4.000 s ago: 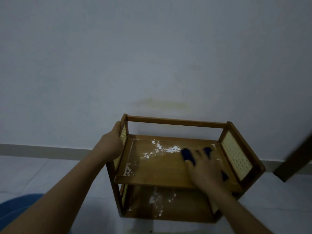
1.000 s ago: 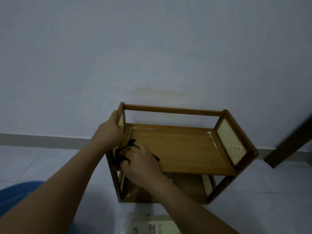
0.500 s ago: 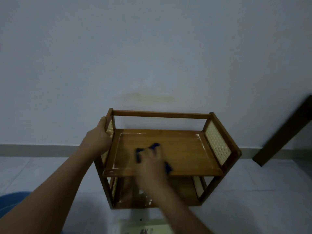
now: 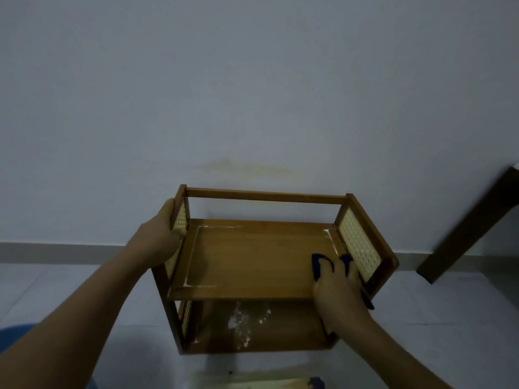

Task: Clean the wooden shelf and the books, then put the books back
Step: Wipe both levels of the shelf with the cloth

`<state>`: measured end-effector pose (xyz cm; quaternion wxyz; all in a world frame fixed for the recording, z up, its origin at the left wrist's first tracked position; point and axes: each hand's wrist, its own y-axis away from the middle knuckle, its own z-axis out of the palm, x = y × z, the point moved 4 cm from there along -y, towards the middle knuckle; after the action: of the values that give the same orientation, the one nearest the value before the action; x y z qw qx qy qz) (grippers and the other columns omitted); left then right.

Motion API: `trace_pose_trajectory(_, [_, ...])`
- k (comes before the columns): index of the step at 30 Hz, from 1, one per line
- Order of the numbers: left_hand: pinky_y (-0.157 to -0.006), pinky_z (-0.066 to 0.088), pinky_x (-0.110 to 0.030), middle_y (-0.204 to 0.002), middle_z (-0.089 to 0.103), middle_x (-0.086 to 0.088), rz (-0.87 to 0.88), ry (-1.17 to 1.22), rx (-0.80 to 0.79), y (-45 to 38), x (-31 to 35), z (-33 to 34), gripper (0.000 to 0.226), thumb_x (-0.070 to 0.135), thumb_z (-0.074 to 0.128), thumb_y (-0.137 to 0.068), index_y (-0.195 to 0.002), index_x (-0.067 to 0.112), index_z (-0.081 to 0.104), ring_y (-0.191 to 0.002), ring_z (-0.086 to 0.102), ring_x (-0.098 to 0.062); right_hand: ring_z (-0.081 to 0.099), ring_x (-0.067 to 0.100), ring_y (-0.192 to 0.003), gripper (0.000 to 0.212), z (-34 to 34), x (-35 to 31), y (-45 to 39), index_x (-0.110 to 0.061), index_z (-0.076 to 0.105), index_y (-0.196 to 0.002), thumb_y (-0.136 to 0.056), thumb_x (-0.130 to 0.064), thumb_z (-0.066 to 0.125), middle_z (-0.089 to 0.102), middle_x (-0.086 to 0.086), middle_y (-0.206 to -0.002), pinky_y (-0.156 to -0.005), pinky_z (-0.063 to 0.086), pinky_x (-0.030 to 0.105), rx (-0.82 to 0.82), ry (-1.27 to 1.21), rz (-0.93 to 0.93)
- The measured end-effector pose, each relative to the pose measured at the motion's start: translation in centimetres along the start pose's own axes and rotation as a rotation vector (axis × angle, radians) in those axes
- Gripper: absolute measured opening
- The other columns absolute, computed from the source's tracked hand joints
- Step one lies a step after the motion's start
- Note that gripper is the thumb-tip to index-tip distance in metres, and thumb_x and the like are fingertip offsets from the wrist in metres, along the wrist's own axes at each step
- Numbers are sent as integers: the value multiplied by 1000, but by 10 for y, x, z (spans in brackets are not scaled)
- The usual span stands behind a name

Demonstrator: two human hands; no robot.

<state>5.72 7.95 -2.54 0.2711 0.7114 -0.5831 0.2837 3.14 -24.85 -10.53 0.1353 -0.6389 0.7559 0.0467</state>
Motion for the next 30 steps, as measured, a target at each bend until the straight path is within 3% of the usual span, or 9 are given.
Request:
trace_pose_trajectory(4, [-82,45,-40,-111,55,-5,1,18,-6,4,1,-2,52,11,50,-95,-141,25,30,-109,56,-31,9,41,-142,51,5,-26,-55,-15,29,-145,-94,-7,35,13,12,-157,-116,17,55,38,27,132])
trace_pose_trajectory(8, [-77,44,-35,-110,57,-4,21,2,15,2,1,1,51,17,49,-97,-143,23,28,-92,55,-22,-1,44,-143,55,16,-101,-72,-12,21,-148,-96,-11,37,12,14,-158,-117,14,57,-2,-124,268])
trace_pose_trajectory(10, [-77,41,-34,-115,59,-9,29,-14,33,2,2,2,49,21,47,-98,-143,21,28,-95,56,-25,0,44,-143,57,38,-171,-55,-12,22,-148,-95,-15,42,16,14,-157,-117,14,57,-89,-148,-3])
trace_pose_trajectory(13, [-77,38,-33,-126,58,-15,0,-36,73,4,1,2,46,27,40,-101,-144,20,27,-100,56,-30,7,38,-144,76,56,-237,-16,-13,28,-146,-83,-31,66,23,12,-155,-117,7,58,-236,-130,-626])
trace_pose_trajectory(18, [-68,42,-32,-95,55,-3,-8,24,112,3,0,2,36,23,35,-102,-138,19,36,-78,51,-19,28,25,-137,40,33,-214,21,-18,50,-130,-90,-12,52,40,2,-141,-111,33,45,-452,-403,-615])
trace_pose_trajectory(21, [-76,42,-37,-109,58,-12,-26,34,119,5,1,0,39,23,34,-102,-141,20,34,-91,53,-26,19,15,-140,40,20,-192,64,-27,50,-132,-93,-19,46,39,-9,-144,-112,22,39,-460,-405,-778])
trace_pose_trajectory(23, [-76,40,-36,-107,59,-8,-14,41,100,7,3,-1,38,20,36,-102,-139,19,35,-87,50,-19,16,10,-142,43,14,-169,62,-37,47,-134,-93,-22,47,37,-18,-146,-113,18,38,-444,-409,-734])
trace_pose_trajectory(26, [-73,38,-33,-89,49,8,-16,79,68,8,3,-1,37,16,39,-101,-137,19,37,-76,46,-9,20,4,-140,45,7,-102,30,-46,43,-133,-93,-27,50,32,-23,-147,-116,22,39,-298,-413,-458])
trace_pose_trajectory(30, [-78,42,-37,-120,56,-11,-24,88,67,8,3,-1,40,17,39,-101,-141,22,34,-87,49,-16,42,21,-127,40,-10,-7,-19,-24,54,-130,-90,-17,52,47,2,-141,-106,39,40,-56,-317,-84])
